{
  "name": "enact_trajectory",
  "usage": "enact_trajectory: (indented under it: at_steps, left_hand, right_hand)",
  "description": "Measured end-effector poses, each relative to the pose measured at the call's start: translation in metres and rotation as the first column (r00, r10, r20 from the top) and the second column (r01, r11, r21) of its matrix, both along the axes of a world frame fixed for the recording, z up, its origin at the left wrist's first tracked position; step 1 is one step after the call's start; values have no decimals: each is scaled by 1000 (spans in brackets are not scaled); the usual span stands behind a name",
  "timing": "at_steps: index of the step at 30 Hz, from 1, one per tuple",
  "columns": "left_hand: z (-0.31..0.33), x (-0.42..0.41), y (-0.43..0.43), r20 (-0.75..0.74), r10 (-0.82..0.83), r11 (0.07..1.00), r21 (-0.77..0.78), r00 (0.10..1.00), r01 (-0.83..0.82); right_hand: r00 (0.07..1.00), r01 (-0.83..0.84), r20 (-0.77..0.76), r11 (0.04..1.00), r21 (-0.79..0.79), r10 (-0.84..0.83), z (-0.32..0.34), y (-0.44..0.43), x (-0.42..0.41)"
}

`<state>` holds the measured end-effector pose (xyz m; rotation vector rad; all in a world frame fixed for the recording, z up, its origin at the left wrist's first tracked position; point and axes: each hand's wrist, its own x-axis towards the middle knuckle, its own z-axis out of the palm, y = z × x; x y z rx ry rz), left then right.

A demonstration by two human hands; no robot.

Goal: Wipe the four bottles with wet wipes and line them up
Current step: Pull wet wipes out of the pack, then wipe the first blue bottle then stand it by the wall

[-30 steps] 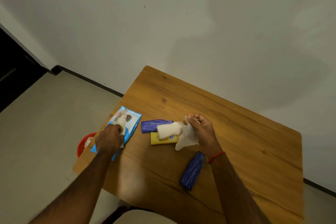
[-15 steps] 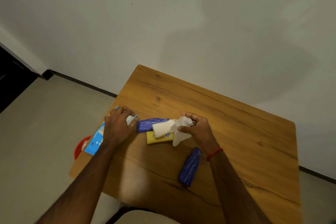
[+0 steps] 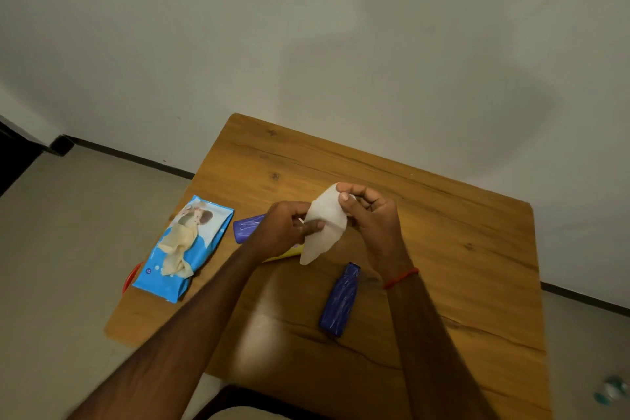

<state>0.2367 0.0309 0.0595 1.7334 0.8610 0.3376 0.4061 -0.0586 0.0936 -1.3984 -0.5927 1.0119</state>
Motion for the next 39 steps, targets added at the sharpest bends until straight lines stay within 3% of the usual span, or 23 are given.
enact_trajectory:
  at_steps: [4, 6, 8, 13, 18, 22, 26, 33, 39]
  left_hand:
    - [12, 10, -5, 134, 171, 969, -203, 976, -142]
    - [18, 17, -13, 162, 161, 960, -254, 973, -117]
    - [21, 25, -23, 196, 121, 953, -298, 973, -59]
    - [16, 43, -39, 235, 34, 955, -293, 971, 37]
    - [-10, 52, -44, 231, 40, 961, -276, 972, 26]
    - [-37, 56, -39, 197, -13, 975, -215, 980, 57]
    - [-59, 62, -37, 188, -109, 980, -146, 976, 137]
    - [-103, 71, -32, 174, -245, 964, 154, 954, 219]
    - [-121, 74, -29, 61, -370, 836, 458, 927, 303]
  right_hand:
    - [958, -9, 285, 998, -66, 28, -9, -18, 9]
    - [872, -124, 464, 988, -91, 152, -17, -28, 13]
    - [809, -199, 551, 978, -68, 203, -23, -35, 15]
    - [698, -118, 716, 988, 99, 12, -31, -49, 18]
    - [696, 72, 706, 991, 113, -131, -57, -67, 29]
    - [785, 161, 590, 982, 99, -188, -77, -77, 28]
    - [816, 188, 534, 975, 116, -221, -98, -81, 23]
    - [797, 162, 560, 973, 161, -226, -140, -85, 30]
    - [784, 82, 604, 988, 131, -145, -158, -98, 41]
